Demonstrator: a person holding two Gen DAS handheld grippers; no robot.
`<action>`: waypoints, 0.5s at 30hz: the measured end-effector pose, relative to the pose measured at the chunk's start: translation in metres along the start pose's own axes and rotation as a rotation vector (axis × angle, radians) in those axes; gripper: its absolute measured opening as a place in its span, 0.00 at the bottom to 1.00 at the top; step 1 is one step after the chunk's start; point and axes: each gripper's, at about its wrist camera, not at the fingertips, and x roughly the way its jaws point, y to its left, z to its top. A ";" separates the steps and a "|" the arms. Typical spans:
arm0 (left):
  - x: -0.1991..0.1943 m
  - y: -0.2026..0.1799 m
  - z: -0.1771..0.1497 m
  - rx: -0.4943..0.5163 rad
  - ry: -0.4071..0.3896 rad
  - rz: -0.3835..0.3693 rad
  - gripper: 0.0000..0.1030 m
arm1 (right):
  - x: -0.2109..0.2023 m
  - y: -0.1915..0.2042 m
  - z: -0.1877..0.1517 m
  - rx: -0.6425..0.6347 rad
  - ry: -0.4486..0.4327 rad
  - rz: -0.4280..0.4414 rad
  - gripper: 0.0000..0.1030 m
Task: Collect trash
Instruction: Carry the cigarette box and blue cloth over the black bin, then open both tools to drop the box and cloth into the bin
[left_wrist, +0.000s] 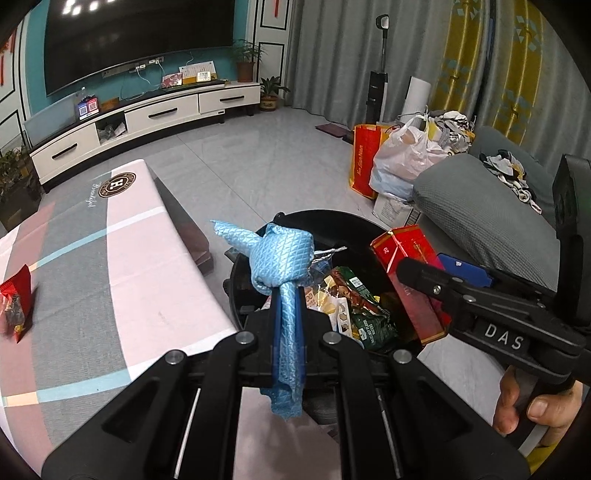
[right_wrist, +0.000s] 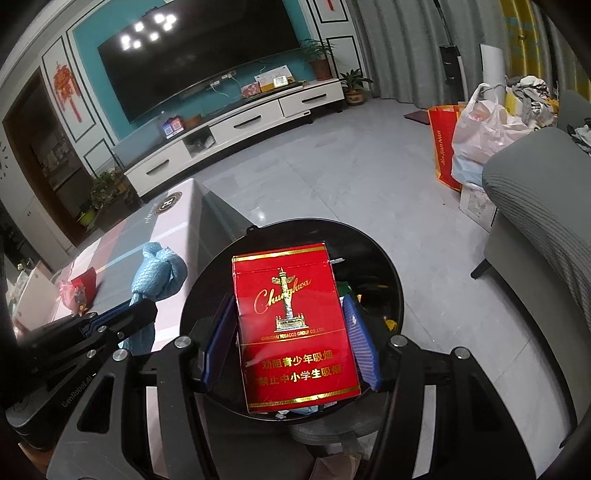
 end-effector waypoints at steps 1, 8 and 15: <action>0.002 0.000 0.000 0.001 0.004 0.000 0.08 | 0.000 -0.001 0.001 0.004 0.001 -0.002 0.57; 0.012 -0.008 0.001 0.019 0.024 -0.008 0.08 | 0.004 -0.002 0.000 0.003 0.010 -0.029 0.57; 0.017 -0.009 0.003 0.019 0.030 -0.006 0.08 | 0.008 -0.003 -0.001 0.003 0.021 -0.052 0.57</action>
